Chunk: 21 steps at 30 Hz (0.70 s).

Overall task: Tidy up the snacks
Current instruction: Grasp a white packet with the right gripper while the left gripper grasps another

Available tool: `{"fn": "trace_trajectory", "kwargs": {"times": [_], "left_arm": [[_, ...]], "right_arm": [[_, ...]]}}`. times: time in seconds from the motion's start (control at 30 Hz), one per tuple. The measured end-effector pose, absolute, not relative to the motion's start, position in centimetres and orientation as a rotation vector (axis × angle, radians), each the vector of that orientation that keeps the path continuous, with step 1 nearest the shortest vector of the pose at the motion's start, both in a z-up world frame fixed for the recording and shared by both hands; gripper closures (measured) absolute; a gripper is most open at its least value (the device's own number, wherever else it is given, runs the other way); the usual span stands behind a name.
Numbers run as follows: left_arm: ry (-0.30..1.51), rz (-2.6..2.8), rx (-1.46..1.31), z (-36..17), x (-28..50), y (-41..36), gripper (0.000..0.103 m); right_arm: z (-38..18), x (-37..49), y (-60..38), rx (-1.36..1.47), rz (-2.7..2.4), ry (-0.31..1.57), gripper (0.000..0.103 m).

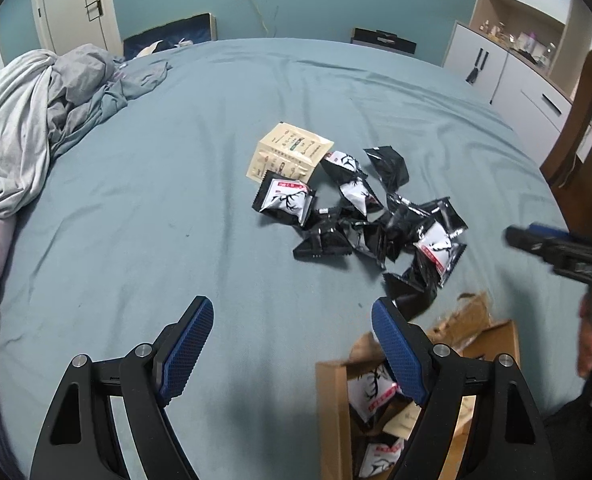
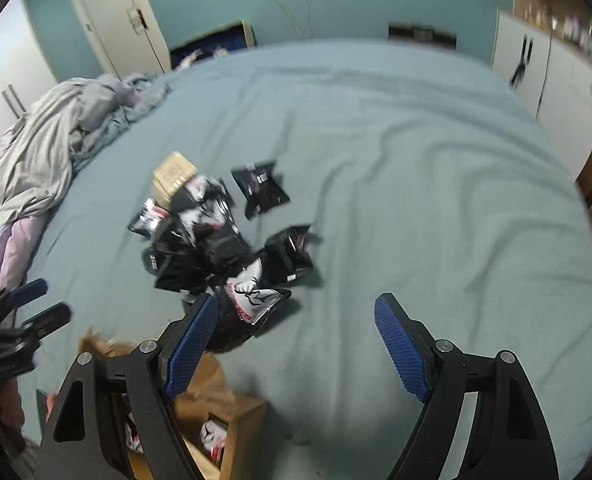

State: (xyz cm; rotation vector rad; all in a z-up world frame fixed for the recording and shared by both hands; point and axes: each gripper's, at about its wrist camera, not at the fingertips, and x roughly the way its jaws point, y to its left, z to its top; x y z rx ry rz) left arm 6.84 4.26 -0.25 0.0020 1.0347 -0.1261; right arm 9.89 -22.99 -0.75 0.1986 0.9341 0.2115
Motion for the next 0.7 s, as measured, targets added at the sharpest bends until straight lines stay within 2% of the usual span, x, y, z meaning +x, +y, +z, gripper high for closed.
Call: {"fn": "trace_trajectory", "kwargs": {"times": [0.2,0.43,0.5,0.57,0.6,0.67,0.7], "left_arm": [[1.059,-0.126,-0.022,-1.1,8.4,4.5,0.021],[1.093,-0.119,-0.026,-2.5,9.9,4.5,0.021],[1.096,-0.117,-0.026,-2.8,10.4,4.5,0.021],[1.089,-0.101,-0.031,-3.0,10.7,4.7,0.021],[1.090,-0.092,-0.042,-3.2,11.0,4.8,0.021],[1.097,-0.093,-0.070,-3.5,11.5,5.1,0.021],[1.098,-0.097,-0.081,-3.7,11.7,5.2,0.021]], "right_arm": [[-3.5,14.0,-20.5,0.183,0.278,1.055,0.022],[-5.9,16.9,-18.1,0.126,0.319,1.103,0.023],[-6.6,17.5,-17.8,0.113,0.336,1.103,0.031],[-6.9,17.8,-17.8,0.114,0.358,1.095,0.055],[-6.9,17.7,-17.9,0.111,0.363,1.095,0.058],[-7.1,17.7,-18.1,0.117,0.374,1.104,0.069],[-7.0,17.6,-18.3,0.125,0.373,1.100,0.070]]}}
